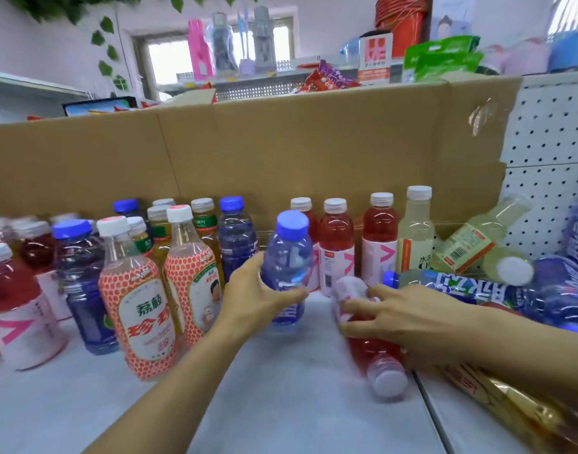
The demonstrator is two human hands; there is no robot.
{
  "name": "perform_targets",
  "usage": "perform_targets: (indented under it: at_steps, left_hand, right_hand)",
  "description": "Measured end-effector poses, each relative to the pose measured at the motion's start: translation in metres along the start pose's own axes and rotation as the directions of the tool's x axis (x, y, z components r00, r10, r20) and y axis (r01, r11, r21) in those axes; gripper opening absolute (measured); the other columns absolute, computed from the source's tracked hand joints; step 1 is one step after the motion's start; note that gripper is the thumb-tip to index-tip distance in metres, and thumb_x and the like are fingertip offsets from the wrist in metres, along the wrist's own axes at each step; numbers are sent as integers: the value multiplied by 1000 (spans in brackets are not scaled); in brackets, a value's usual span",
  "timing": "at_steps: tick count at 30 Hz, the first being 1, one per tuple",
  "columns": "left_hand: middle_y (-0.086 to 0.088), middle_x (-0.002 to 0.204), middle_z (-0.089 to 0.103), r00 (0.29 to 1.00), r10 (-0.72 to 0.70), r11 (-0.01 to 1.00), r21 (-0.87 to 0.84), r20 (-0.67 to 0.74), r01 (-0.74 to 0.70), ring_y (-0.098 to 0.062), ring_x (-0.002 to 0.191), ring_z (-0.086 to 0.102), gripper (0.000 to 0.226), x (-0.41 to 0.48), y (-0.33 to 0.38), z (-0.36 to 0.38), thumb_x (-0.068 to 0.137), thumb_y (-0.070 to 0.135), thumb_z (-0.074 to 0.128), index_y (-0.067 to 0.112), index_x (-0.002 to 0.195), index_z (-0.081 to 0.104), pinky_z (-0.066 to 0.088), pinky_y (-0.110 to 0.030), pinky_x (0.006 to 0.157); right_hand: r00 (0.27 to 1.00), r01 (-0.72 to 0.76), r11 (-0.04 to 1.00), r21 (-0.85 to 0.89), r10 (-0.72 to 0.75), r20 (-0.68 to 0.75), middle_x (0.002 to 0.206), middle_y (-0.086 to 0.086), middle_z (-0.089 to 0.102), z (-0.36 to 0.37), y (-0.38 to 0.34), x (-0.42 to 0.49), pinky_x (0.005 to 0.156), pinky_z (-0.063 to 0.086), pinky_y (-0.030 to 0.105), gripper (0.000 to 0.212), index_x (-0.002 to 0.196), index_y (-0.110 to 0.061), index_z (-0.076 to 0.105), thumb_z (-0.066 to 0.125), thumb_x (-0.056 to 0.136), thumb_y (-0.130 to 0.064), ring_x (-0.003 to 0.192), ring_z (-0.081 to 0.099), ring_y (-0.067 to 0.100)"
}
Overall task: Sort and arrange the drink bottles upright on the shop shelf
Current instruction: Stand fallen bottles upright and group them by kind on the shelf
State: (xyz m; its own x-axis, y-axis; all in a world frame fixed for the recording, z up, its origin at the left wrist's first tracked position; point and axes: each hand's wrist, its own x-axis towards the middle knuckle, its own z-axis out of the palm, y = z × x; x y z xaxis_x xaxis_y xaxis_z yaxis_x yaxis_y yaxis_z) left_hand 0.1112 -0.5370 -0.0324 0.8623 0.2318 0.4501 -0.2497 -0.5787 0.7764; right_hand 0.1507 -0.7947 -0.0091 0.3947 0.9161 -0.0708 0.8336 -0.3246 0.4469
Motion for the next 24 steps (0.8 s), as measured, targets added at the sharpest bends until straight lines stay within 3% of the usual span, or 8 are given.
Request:
perform_targets:
  at_steps: [3, 5, 7, 9, 13, 19, 22, 24]
  left_hand:
    - [22, 98, 66, 981, -180, 978, -122, -75, 170, 2, 86, 65, 46, 15, -9, 7, 65, 31, 91, 40, 94, 57, 51, -23, 74]
    - [15, 104, 65, 967, -237, 968, -105, -98, 226, -7, 91, 65, 48, 22, -11, 8, 68, 37, 89, 36, 102, 54, 51, -27, 77]
    - [12, 107, 63, 966, -233, 972, -27, -110, 232, -12, 94, 63, 54, 26, -12, 8, 69, 43, 87, 34, 109, 53, 52, -31, 82]
    - [11, 108, 63, 971, -219, 975, 8, -97, 221, -14, 97, 63, 55, 26, -13, 8, 70, 47, 86, 32, 111, 53, 54, -35, 87]
    - [9, 115, 63, 966, -244, 969, 9, -86, 246, -11, 98, 59, 50, 22, -12, 10, 76, 43, 83, 32, 113, 51, 51, -32, 85]
    - [24, 115, 61, 962, -272, 943, -198, -1, 266, 12, 88, 62, 51, -11, -11, 0, 90, 27, 72, 36, 134, 48, 48, -9, 65]
    - [10, 150, 43, 978, -202, 979, -15, 60, 203, 1, 124, 50, 69, -37, -2, -3, 92, 29, 69, 29, 151, 33, 45, -25, 101]
    - [8, 157, 30, 984, -130, 985, 131, 122, 114, -3, 130, 38, 77, -54, 6, -3, 93, 32, 68, 28, 156, 24, 34, -27, 109]
  right_hand:
    - [992, -55, 998, 39, 59, -112, 144, -17, 37, -4, 6, -1, 66, 50, 33, 78, 139, -46, 25, 62, 70, -52, 110, 52, 18]
    - [940, -160, 952, 261, 228, -255, 126, -23, 55, -11, 11, 0, 73, 53, 30, 71, 130, -46, 40, 61, 64, -62, 101, 58, 8]
    - [834, -169, 779, 604, 439, -333, 101, -22, 67, -19, 14, 5, 72, 52, 24, 55, 112, -42, 56, 72, 63, -62, 88, 62, 2]
    - [765, -98, 559, 823, 572, -297, 87, -19, 71, -28, 19, 17, 67, 50, 19, 40, 98, -38, 65, 79, 64, -54, 79, 65, -1]
    - [763, -48, 277, 960, 630, -144, 70, -16, 72, -33, 22, 42, 49, 44, 10, 18, 82, -32, 70, 81, 69, -38, 58, 63, -5]
    - [722, -160, 114, 981, 691, 37, 79, -14, 72, -24, 20, 56, 49, 51, 19, 31, 97, -30, 67, 81, 73, -45, 64, 66, 0]
    - [753, -200, 77, 977, 649, 103, 101, -15, 70, -26, 11, 46, 61, 59, 25, 32, 110, -32, 61, 75, 83, -43, 87, 65, 2]
    - [773, -215, 67, 974, 621, 128, 122, -14, 64, -26, 1, 28, 75, 58, 26, 46, 133, -33, 53, 69, 90, -37, 104, 63, 5]
